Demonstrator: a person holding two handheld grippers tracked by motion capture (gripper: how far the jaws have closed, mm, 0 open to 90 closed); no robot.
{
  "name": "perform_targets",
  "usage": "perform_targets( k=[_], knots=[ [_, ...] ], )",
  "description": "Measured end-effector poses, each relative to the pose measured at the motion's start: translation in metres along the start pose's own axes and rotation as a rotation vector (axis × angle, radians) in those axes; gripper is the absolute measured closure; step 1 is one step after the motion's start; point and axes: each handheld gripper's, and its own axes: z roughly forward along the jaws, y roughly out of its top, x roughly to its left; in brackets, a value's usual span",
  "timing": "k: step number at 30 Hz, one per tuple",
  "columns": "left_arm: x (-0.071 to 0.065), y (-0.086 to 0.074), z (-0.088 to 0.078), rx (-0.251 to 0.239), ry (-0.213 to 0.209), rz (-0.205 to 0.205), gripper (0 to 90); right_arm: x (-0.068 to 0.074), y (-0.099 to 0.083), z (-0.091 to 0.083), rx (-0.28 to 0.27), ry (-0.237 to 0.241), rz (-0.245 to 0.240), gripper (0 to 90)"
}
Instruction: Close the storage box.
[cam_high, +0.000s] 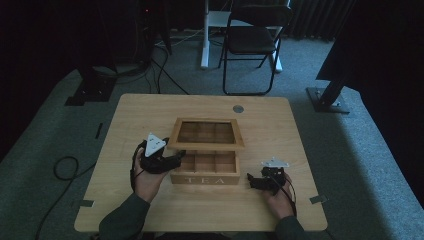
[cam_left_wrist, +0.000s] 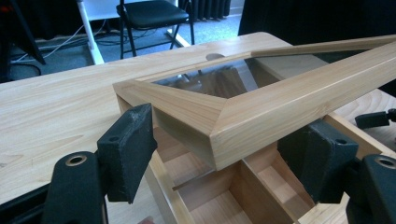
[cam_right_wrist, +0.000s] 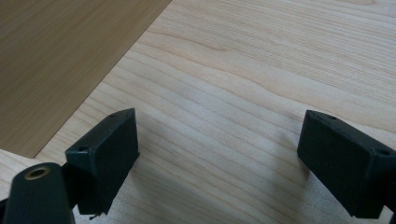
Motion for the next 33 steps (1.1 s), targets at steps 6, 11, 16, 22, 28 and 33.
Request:
perform_targets(
  k=[6,11,16,22,28,33],
  knots=[
    [-0.001,-0.008,-0.001,0.007,-0.004,0.008,27.8,0.000,0.000,0.000,0.000,0.000,0.000,12.1],
    [-0.003,-0.014,-0.002,0.013,-0.010,0.003,27.8,0.000,0.000,0.000,0.000,0.000,0.001,12.1],
    [-0.004,-0.024,-0.002,0.029,-0.016,0.002,27.9,0.000,0.000,0.000,0.001,0.000,0.001,12.0],
    [-0.006,-0.032,-0.001,0.046,-0.021,-0.007,28.0,0.000,0.000,0.000,0.000,0.000,0.002,12.0],
    [-0.008,-0.039,-0.002,0.061,-0.023,-0.010,28.1,0.000,0.000,0.000,0.000,0.001,0.002,12.0],
    [-0.009,-0.044,-0.001,0.073,-0.025,-0.017,29.1,0.000,0.000,0.000,0.000,0.000,0.001,12.1]
  ],
)
